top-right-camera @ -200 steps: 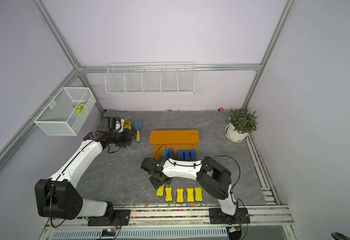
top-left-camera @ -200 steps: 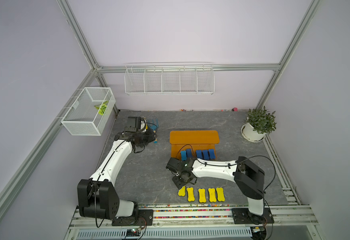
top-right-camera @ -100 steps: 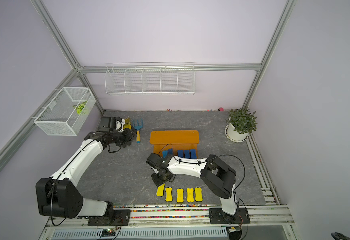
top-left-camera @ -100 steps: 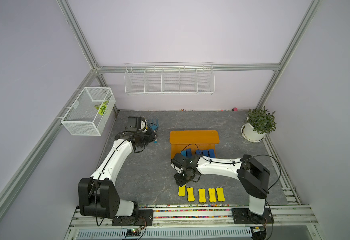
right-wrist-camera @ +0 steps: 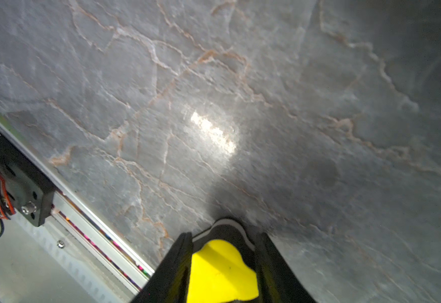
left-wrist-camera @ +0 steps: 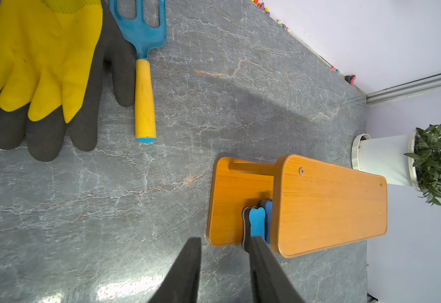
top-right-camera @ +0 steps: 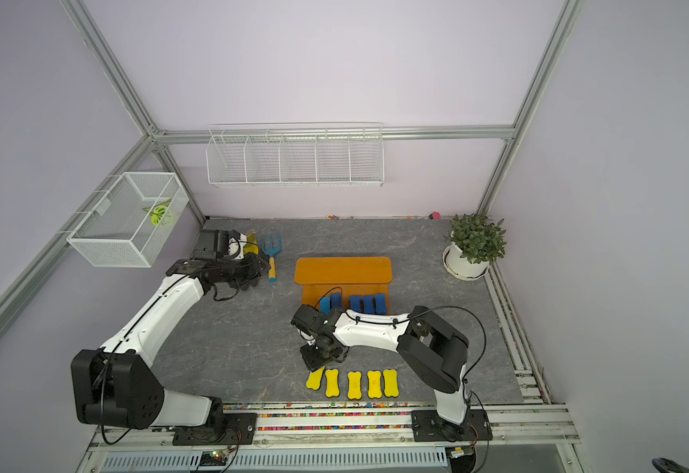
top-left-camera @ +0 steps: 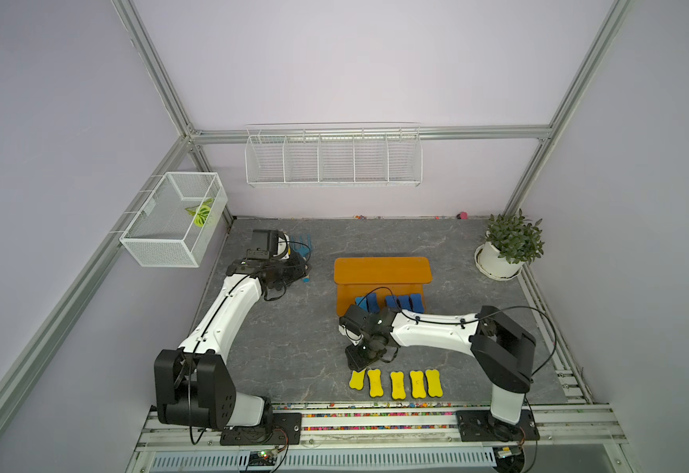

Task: Remove the whiteboard erasers from the shelf
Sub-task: Adjust the whiteboard eraser at the center of the board.

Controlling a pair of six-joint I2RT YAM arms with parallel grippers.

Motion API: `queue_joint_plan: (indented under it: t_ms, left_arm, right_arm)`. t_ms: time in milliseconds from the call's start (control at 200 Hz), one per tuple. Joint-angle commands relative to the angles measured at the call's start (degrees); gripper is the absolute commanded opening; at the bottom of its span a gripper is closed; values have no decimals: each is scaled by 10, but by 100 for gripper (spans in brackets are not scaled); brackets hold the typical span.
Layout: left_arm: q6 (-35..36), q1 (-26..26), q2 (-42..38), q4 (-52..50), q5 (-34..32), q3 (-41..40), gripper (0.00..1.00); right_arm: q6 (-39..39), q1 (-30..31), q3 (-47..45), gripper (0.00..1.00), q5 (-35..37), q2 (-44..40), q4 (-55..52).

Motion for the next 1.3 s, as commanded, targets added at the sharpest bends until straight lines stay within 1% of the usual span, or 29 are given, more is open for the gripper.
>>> queue_joint_plan:
  t_ms: [0,410,940,1295]
  left_arm:
    - [-3,3,8,8,3,0,37]
    - [-2,3,10,8,2,1,37]
    - [-1,3,17,10,7,5,37]
    - [-1,4,19,11,11,5,36]
  right_arm:
    - [7,4,-7,45,-8,-19,4]
    - [8,11,-7,44,-20,-14,9]
    - [-10,23,-2,42,-33,-8,10]
    - [-7,29,1,42,-29,-9,9]
